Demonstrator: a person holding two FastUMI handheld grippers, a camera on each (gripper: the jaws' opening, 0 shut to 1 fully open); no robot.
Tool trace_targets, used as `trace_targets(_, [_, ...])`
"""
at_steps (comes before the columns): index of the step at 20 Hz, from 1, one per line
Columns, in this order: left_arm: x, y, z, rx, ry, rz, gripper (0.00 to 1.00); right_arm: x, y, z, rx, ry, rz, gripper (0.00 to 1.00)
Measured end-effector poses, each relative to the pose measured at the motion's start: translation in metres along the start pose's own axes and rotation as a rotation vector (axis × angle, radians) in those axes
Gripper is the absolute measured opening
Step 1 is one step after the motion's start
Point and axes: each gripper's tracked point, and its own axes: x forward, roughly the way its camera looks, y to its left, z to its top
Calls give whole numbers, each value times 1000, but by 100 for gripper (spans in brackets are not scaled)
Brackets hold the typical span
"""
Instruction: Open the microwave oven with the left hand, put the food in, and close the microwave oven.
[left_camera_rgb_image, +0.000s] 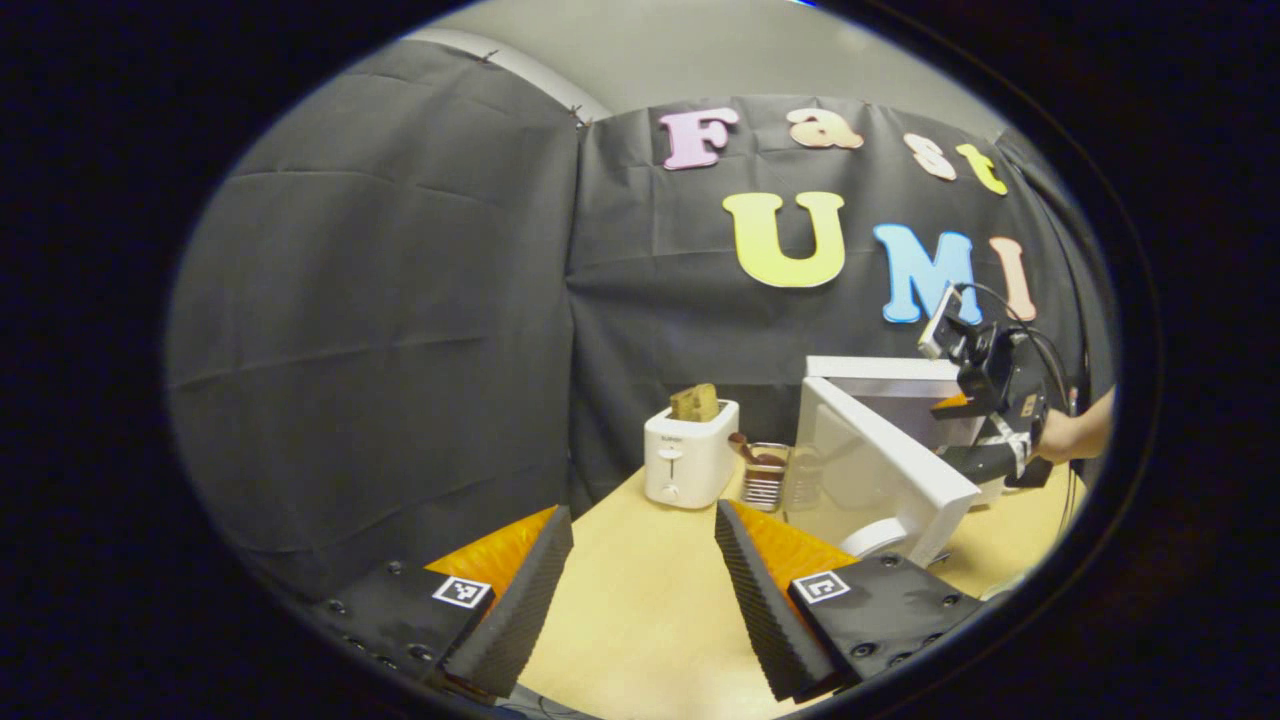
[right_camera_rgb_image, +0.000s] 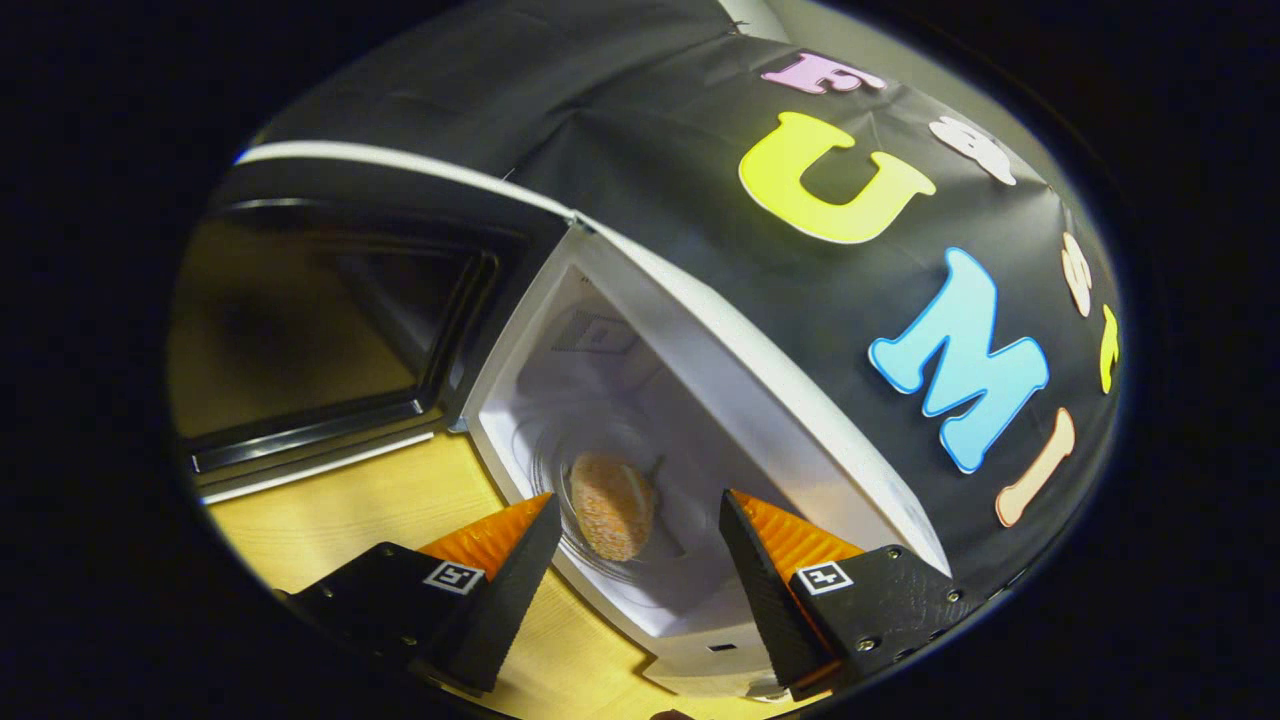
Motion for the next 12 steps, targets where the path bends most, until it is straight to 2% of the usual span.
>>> trace_targets(4, [10, -23, -22, 12, 33, -77, 95, -45, -21, 13, 112, -47, -36, 98])
trace_targets(7, [16, -41, -42, 23, 78, -134, 72, -77, -38, 21, 163, -77, -61, 98])
trace_targets(8, [19, -44, -46, 35, 85, -138, 55, -87, -45, 22, 174, -83, -73, 98])
trace_targets(12, [25, -65, -52, 25, 99, -170, 9, -124, -65, 16, 224, -98, -97, 98])
